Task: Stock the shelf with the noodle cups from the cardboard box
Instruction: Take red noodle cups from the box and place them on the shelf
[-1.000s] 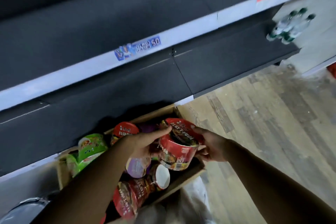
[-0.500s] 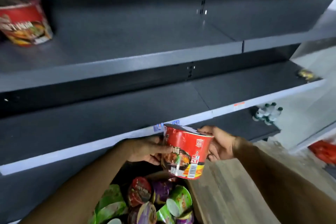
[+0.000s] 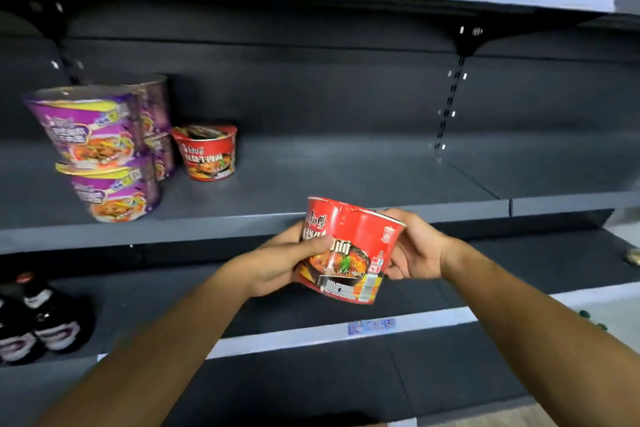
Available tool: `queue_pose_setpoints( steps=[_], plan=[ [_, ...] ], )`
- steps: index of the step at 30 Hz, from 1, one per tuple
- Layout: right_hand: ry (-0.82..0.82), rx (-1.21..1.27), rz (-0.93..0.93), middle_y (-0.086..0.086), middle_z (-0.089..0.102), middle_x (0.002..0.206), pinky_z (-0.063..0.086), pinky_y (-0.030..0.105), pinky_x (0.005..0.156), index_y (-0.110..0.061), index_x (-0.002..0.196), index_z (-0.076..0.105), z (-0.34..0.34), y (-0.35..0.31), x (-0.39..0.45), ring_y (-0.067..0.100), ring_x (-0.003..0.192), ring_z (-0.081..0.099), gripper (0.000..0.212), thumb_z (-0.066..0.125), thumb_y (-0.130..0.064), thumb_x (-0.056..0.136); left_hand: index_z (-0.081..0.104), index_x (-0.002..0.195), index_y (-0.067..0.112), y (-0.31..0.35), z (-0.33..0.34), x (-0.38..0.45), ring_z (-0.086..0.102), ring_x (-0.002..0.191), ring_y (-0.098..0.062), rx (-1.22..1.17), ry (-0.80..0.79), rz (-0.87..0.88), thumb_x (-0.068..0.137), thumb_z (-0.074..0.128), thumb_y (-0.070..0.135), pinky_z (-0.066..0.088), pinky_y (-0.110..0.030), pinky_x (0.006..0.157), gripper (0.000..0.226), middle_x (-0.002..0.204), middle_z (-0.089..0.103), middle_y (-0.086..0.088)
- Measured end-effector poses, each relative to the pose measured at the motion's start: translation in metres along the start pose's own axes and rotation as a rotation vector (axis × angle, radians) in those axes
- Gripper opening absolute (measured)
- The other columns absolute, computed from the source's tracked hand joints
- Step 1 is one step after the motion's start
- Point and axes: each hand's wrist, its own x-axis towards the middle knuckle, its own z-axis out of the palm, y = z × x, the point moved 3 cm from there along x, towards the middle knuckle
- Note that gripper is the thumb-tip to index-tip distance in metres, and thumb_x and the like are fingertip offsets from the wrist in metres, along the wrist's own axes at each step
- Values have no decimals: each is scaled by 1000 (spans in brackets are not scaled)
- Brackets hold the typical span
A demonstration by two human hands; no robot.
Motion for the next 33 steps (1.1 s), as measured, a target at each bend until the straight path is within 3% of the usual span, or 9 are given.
queue_pose_setpoints(
  steps=[2,5,11,17,20,24,28,31,33],
  plan=[
    [-38,12,-55,6,66,83,51,25,62,-16,97,59,16,-15,8,18,74,60,55,33,-63,87,49,129,19,13,-14,-8,66,106,-23,-13,105,26,68,69,38,53,-41,89,67,114,69,-4],
    [-49,-3,-126,8,63,94,52,30,70,-16,110,56,41,-31,17,23,83,60,71,29,-76,83,52,124,20,25,-34,-18,65,105,-24,-47,198,85,66,66,40,51,-45,92,64,113,70,-5],
    [-13,-83,-263,5,59,92,48,30,72,-16,113,59,79,-53,34,17,77,56,84,41,-84,67,49,128,24,43,-66,-33,66,105,-21,19,341,156,58,67,57,49,-49,96,79,111,71,1],
    [26,-227,-379,-3,65,90,46,29,77,-21,103,62,108,-68,46,15,86,58,52,56,-67,78,40,136,31,52,-90,-40,65,105,-17,46,469,175,76,47,68,53,-44,90,70,116,68,4],
    [40,-306,-403,-5,70,89,44,32,86,-22,102,64,122,-70,53,14,92,62,35,56,-52,86,33,139,32,52,-100,-42,65,106,-17,82,522,182,72,47,71,52,-45,93,78,119,66,5],
    [43,-309,-428,-4,73,102,45,35,97,-19,116,62,143,-72,67,15,99,66,42,65,-45,83,30,139,33,56,-109,-43,63,109,-13,164,558,248,80,53,65,47,-45,100,70,121,63,8],
    [49,-258,-466,1,72,108,47,38,99,-19,118,58,159,-76,83,18,104,66,45,72,-37,79,31,137,39,59,-130,-43,58,114,-14,263,690,276,63,64,77,48,-43,100,89,131,54,4],
    [57,-210,-480,2,71,109,51,36,94,-17,117,58,174,-80,98,18,101,67,45,75,-30,78,25,132,22,58,-144,-45,63,104,-13,194,739,285,82,64,53,52,-34,93,71,124,56,-5],
    [84,-181,-481,3,71,109,52,36,94,-16,119,56,182,-82,112,18,100,68,49,78,-27,76,26,124,22,56,-154,-45,63,99,-11,182,763,268,87,60,46,52,-29,87,56,123,54,-6]
  ],
)
